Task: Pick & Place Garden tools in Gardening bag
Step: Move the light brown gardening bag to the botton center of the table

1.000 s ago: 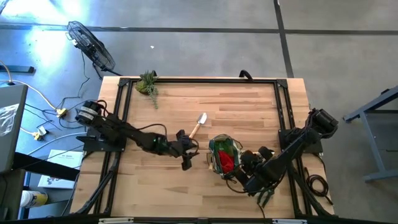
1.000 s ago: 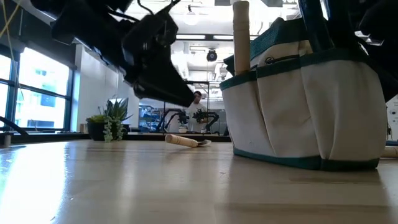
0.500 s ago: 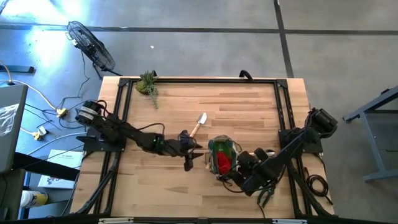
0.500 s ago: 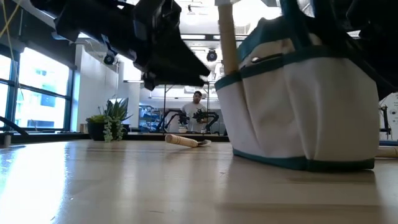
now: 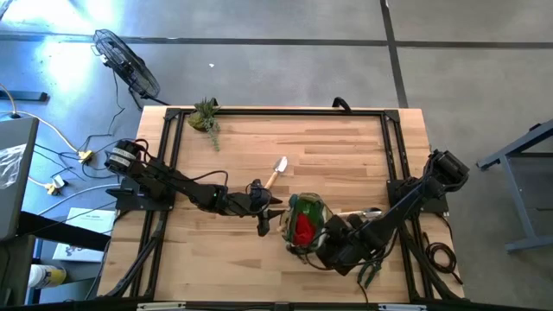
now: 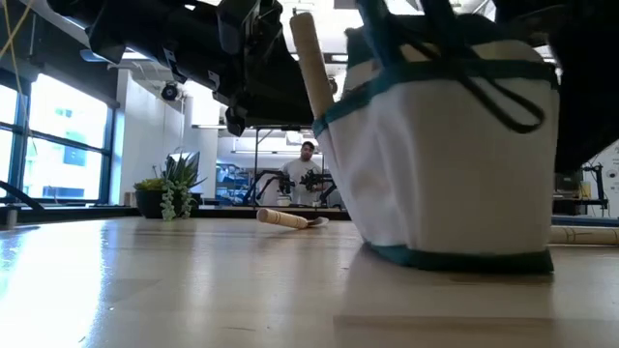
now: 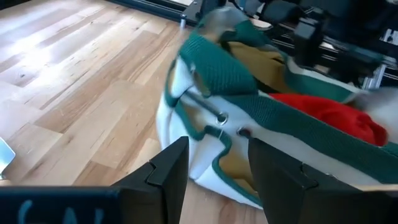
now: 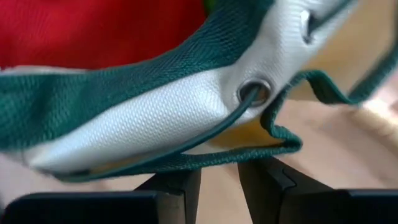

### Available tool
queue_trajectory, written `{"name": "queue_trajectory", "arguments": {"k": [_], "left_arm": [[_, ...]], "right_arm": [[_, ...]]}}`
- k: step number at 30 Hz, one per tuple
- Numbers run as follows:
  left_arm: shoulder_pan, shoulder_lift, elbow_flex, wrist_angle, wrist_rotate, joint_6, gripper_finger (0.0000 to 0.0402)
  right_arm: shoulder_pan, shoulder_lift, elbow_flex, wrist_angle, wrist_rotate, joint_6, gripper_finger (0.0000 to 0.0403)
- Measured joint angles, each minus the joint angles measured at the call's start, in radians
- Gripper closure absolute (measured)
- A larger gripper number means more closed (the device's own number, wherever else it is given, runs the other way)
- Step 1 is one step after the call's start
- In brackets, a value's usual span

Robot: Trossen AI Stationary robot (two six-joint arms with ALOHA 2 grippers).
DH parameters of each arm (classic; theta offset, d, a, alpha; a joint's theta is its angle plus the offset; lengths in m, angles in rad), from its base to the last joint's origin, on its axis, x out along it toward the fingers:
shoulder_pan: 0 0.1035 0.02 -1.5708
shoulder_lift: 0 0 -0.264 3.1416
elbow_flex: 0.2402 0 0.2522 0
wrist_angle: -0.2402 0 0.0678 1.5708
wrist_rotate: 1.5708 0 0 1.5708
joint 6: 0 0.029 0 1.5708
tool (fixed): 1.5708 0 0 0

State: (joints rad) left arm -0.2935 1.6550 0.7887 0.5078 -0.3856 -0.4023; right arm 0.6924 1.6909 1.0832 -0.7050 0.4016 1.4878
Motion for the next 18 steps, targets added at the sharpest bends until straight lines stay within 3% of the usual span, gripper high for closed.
{"name": "queue_trajectory", "arguments": {"k": [6, 14, 18], "left_arm": [[0.000, 0.000, 0.000, -0.005, -0.002, 0.001, 0.0240], [0.000, 0.000, 0.000, -0.058, -0.012, 0.005, 0.0240], [0.000, 0.000, 0.000, -0.139, 0.003, 0.004, 0.0240]], "right_arm": [[0.014, 0.000, 0.000, 0.125, -0.102, -0.011, 0.0309], [0.031, 0.000, 0.000, 0.308, -0.113, -0.124, 0.0309], [0.034, 0.000, 0.000, 0.347, -0.166, -0.188, 0.0310]]}}
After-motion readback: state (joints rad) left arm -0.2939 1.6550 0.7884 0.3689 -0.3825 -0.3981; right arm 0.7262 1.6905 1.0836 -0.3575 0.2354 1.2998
